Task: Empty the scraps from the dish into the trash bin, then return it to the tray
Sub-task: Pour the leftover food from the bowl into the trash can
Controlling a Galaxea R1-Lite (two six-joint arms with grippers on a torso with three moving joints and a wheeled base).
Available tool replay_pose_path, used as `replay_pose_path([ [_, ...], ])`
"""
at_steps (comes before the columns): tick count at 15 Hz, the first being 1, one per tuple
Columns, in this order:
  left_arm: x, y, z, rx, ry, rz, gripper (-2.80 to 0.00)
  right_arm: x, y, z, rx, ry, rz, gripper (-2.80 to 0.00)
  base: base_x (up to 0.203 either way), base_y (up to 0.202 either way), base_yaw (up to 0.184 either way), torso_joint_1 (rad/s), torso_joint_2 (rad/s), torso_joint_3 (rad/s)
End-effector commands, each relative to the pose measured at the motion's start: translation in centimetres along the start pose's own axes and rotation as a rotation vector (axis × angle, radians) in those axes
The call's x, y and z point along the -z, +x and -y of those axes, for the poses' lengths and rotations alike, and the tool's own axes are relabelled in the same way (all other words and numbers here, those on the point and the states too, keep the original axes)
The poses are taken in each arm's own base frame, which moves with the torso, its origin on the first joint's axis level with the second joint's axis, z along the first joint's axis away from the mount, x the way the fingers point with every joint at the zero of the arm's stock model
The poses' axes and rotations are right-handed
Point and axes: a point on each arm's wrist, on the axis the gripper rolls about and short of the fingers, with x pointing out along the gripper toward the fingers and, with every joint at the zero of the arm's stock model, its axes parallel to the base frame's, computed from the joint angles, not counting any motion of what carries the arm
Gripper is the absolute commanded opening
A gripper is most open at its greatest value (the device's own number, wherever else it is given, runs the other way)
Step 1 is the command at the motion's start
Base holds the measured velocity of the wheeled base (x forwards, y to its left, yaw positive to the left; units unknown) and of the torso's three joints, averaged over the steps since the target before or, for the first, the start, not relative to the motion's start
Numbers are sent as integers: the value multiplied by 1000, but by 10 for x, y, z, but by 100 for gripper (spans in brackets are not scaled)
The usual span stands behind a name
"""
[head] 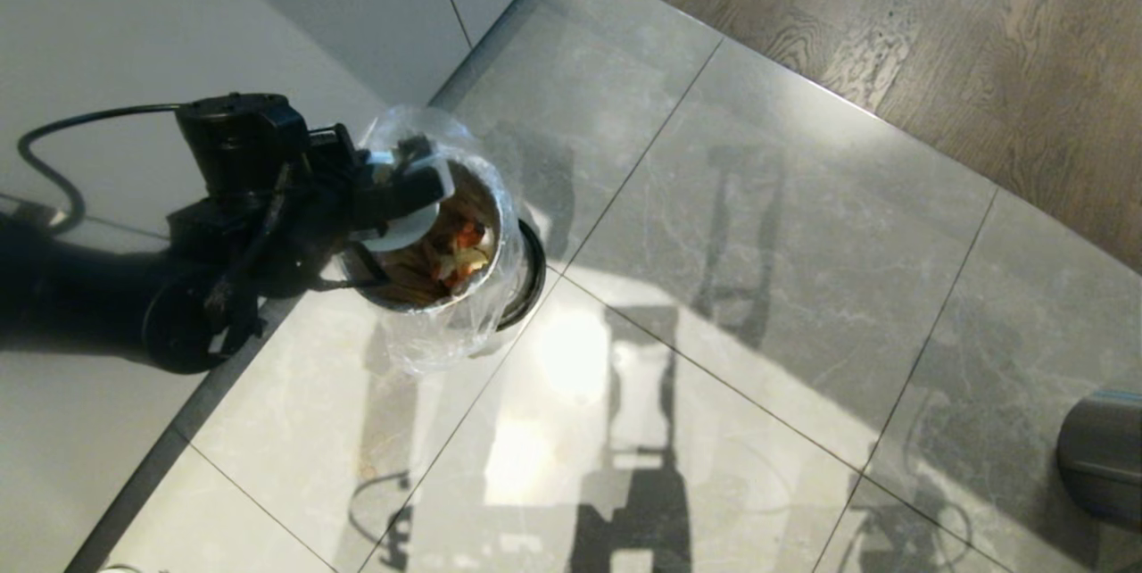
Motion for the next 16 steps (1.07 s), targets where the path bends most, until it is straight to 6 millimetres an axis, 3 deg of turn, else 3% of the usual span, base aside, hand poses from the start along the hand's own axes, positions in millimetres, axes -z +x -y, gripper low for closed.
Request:
replay_pose_path([
  [1, -8, -12, -7, 11, 9, 31, -280, 0, 0, 0, -1, 1, 1, -280, 0, 0, 0, 0, 0, 0],
  [7, -21, -49, -12, 63, 40, 100, -280, 0, 0, 0, -1, 1, 0, -280, 0, 0, 0, 0, 0, 0],
  [12, -26, -58, -17, -56, 145, 148, -280, 0, 0, 0, -1, 1, 1, -280, 0, 0, 0, 0, 0, 0],
  [16, -32, -57, -20, -45, 352, 151, -280, 0, 0, 0, -1, 2, 1, -280, 0, 0, 0, 0, 0, 0],
])
